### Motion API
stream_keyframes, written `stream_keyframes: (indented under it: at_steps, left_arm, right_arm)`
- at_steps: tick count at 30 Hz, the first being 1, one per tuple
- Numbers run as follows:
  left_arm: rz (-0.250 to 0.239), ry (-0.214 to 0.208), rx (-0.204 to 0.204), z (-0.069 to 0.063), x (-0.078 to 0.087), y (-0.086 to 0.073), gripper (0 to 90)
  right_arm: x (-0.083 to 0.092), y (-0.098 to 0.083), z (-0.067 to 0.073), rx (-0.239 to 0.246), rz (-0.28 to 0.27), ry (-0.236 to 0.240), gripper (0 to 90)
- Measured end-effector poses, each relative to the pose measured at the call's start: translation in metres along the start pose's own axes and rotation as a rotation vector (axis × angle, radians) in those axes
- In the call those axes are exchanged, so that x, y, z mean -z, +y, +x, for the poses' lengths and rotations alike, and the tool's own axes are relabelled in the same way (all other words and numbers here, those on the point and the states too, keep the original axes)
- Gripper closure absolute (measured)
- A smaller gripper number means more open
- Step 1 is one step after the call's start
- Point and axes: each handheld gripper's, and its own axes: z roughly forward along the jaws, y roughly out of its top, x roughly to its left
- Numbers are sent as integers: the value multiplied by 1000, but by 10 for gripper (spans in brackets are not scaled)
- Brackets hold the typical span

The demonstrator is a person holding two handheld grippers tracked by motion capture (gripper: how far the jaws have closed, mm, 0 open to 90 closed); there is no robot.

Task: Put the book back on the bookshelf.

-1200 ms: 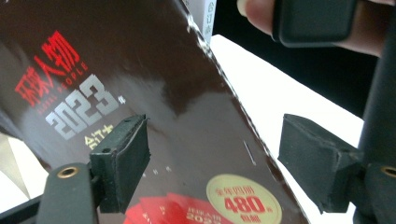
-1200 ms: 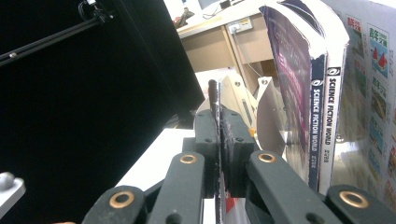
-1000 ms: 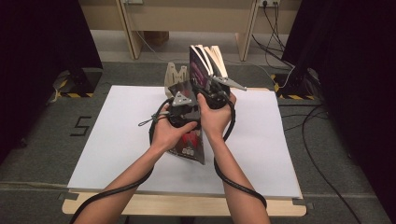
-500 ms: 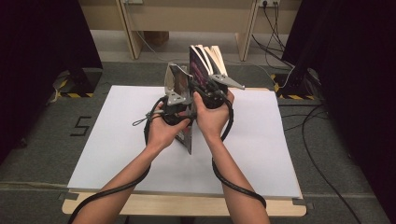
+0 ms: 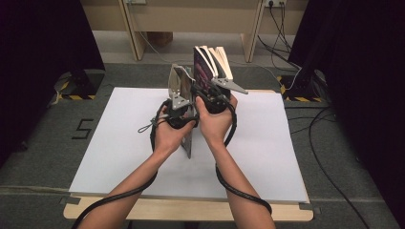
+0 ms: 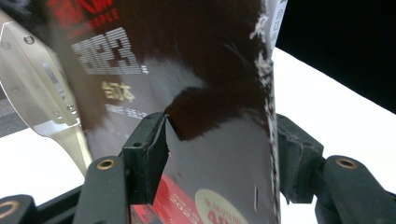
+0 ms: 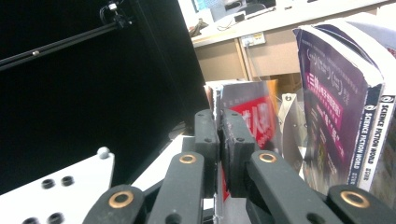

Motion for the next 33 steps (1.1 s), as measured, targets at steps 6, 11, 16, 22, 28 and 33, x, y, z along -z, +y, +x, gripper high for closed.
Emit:
stream_keyframes:
  at_steps: [6,11,16,22,28,33]
  left_arm:
    - [6,14,79,8,-5,-6,518]
    - [-5,45,73,8,-1,-6,607]
    - [-2,57,70,8,2,-5,659]
    - [-4,74,68,8,3,-6,764]
    - [-28,98,84,9,6,-8,827]
    - [-31,89,112,14,9,-9,859]
  right_arm:
    - [-1,-4,6,17,11,20,864]
    - [-5,-4,9,35,14,26,860]
    - [-7,-3,12,52,13,38,856]
    - [-8,-5,13,48,18,44,843]
    - [-11,-4,16,63,16,59,836]
    - [-11,-3,19,79,5,74,763]
